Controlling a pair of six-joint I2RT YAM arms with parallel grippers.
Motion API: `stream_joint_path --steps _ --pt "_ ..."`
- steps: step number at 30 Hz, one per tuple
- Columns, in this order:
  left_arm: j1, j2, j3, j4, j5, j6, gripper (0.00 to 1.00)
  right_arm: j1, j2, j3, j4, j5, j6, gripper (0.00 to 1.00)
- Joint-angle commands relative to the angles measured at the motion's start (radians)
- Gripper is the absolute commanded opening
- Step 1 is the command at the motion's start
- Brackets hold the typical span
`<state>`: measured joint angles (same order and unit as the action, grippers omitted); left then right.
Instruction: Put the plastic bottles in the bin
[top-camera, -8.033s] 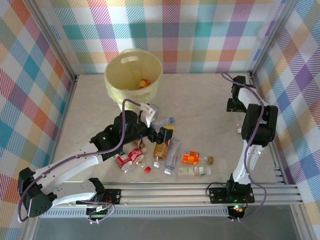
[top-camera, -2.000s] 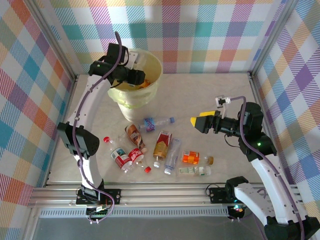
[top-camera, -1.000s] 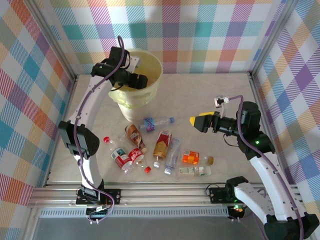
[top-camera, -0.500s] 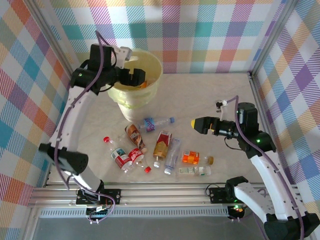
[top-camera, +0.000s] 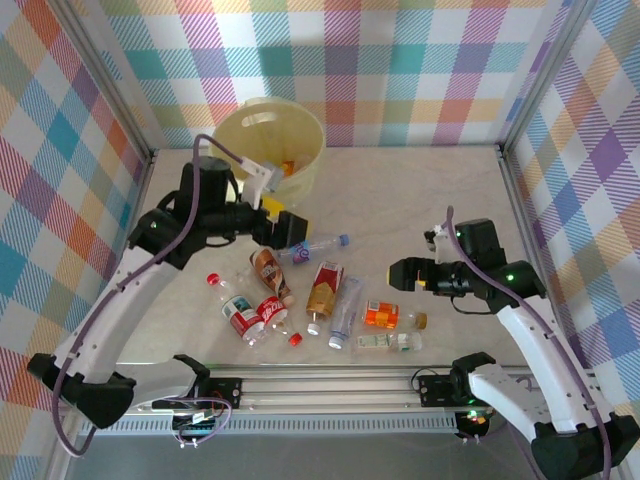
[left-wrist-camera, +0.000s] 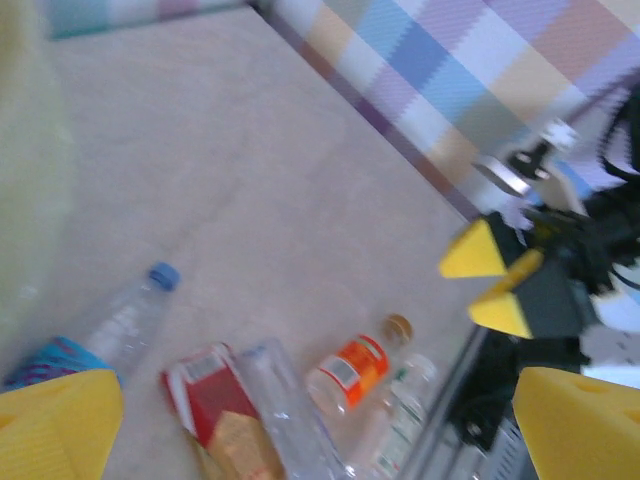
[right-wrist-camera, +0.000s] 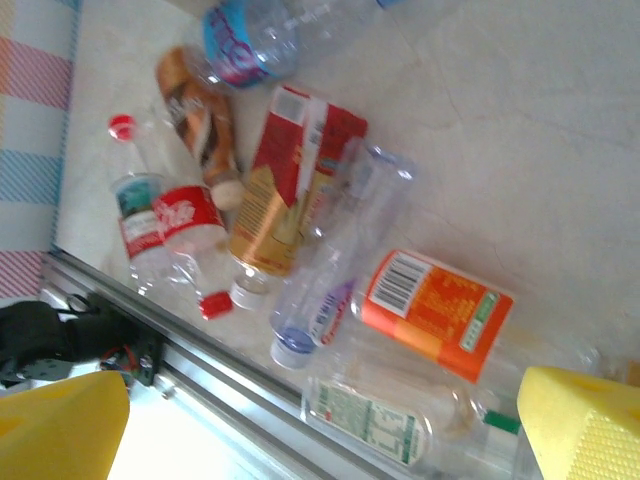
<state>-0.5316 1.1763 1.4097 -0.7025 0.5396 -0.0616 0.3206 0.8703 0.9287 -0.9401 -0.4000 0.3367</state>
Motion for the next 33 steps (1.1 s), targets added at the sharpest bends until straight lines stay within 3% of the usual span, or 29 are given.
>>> stream_joint_path --steps 1,8,11,15,24,33 --pt "-0.058 -0.064 -0.078 0.101 0.098 -0.044 1.0 0.044 0.016 -0.036 -0.054 0.077 0.036 1.0" --pt "-0.159 -0.029 -0.16 0.126 0.128 -0.001 1.0 0.111 0.02 -0.126 -0.034 0.204 0.22 1.0" --pt "-0.184 0.005 -0.171 0.145 0.138 -0.006 1.0 0.121 0.042 -0.156 0.012 0.2 0.182 1.0" --pt "-0.196 0.02 -0.191 0.158 0.133 -0.01 1.0 0.149 0.067 -0.211 0.167 0.102 0.106 1.0" --pt "-0.2 0.036 -0.189 0.146 0.106 -0.004 1.0 0.309 0.239 -0.151 0.109 0.405 0.125 1.0" --pt "-0.199 0.037 -0.18 0.126 0.089 0.005 1.0 0.328 0.142 -0.157 0.011 0.462 0.353 1.0"
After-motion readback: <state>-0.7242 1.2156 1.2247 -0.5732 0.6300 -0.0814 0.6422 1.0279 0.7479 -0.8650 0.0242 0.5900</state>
